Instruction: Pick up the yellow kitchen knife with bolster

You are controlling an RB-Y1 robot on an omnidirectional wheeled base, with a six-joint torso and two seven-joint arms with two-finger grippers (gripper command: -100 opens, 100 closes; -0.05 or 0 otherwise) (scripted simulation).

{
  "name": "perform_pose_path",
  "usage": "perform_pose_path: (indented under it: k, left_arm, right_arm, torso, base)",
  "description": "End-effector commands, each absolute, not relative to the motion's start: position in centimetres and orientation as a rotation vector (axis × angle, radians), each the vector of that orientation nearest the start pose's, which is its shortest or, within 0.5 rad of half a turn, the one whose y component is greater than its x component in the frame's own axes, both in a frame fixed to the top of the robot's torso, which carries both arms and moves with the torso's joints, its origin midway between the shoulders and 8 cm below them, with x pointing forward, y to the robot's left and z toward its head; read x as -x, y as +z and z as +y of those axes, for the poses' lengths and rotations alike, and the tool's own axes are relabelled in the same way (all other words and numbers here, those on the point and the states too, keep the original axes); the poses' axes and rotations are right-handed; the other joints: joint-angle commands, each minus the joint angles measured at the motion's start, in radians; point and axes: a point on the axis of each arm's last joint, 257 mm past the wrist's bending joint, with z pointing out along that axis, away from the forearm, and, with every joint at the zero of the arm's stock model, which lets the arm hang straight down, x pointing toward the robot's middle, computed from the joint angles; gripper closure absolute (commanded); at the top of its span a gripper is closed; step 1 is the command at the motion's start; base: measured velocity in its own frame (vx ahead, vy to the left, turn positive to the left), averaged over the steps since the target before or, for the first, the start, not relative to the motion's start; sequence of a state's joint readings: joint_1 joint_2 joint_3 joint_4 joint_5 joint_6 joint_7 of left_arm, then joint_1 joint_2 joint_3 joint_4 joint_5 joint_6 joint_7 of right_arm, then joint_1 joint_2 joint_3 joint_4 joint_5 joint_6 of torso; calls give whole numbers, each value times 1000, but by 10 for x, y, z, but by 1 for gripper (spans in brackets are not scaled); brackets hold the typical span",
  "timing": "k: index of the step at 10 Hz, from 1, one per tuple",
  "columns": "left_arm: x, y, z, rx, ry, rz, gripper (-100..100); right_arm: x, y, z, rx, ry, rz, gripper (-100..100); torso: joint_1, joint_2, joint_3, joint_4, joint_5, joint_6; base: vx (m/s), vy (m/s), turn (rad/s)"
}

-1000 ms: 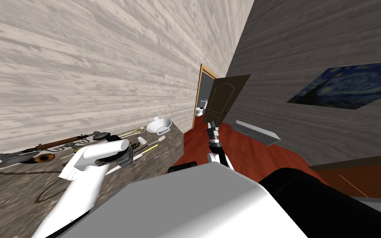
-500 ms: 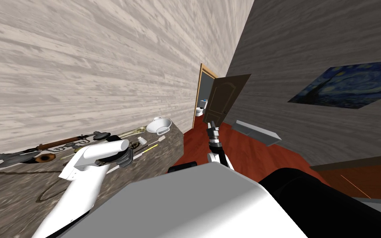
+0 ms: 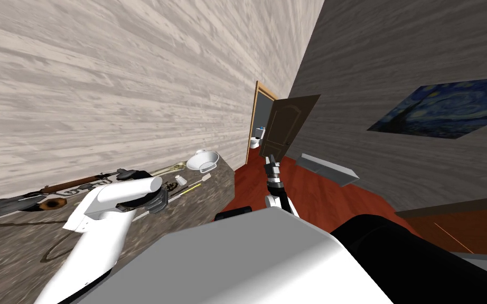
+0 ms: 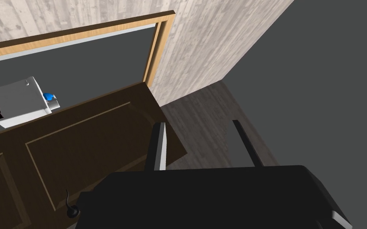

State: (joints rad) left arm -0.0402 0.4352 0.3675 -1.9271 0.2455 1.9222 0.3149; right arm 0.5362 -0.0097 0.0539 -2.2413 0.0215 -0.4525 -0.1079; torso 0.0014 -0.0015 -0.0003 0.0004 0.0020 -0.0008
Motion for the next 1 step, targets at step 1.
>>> perform_pose_path:
  k: [1]
  left_arm:
    - [-301,-312,454,2540,0,1388,0]
  right_arm:
    - [-358,-15,-265,-788,1400,685,0]
  torso:
    - [0,0,0,0,0,0]
  base:
    - [0,0,0]
